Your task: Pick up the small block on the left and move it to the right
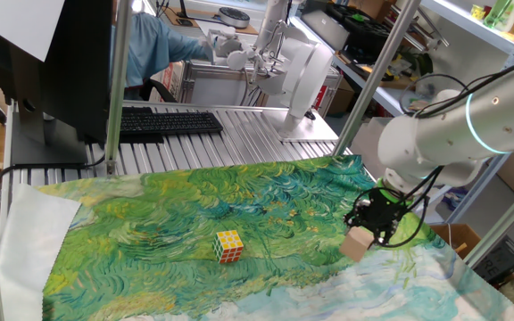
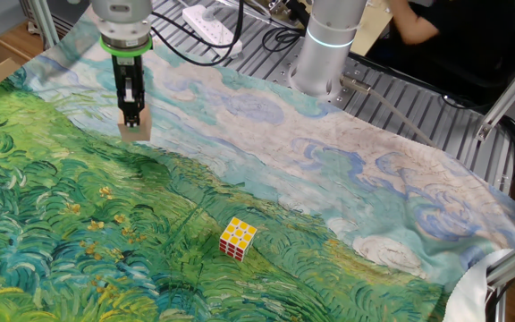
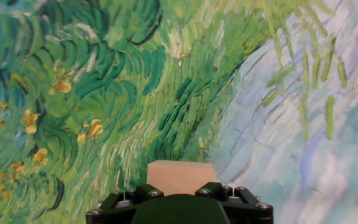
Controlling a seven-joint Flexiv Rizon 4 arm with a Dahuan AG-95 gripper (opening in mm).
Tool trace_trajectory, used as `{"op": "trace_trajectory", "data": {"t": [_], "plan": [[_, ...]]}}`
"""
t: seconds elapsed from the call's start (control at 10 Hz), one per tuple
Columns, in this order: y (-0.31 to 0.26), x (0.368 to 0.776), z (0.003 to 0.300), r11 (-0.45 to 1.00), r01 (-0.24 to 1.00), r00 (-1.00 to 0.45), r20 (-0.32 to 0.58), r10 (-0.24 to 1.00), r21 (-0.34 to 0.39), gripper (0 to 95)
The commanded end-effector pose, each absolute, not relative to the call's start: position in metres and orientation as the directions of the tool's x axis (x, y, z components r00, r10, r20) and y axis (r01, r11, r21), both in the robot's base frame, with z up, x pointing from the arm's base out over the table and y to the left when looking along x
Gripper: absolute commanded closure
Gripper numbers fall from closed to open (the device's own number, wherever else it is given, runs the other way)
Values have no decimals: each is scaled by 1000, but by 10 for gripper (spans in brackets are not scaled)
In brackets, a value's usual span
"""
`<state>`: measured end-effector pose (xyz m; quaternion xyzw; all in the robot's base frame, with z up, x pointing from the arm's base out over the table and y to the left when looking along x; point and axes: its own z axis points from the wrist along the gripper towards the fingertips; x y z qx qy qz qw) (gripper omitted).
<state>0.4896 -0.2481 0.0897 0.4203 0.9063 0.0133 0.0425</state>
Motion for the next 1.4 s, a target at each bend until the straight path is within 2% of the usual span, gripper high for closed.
{"op": "trace_trajectory", "data": {"t": [0.1,0.3,0.6,0.8,1.4], "plan": [[-248,489,91,672,739,-669,-64,741,54,950],[-248,489,91,747,664,-744,-64,665,39,950],[-248,488,101,890,455,-890,-18,455,-13,950],[-248,487,106,934,358,-934,-7,358,-18,950],[-235,477,99,934,355,-935,-26,355,-26,950]]}}
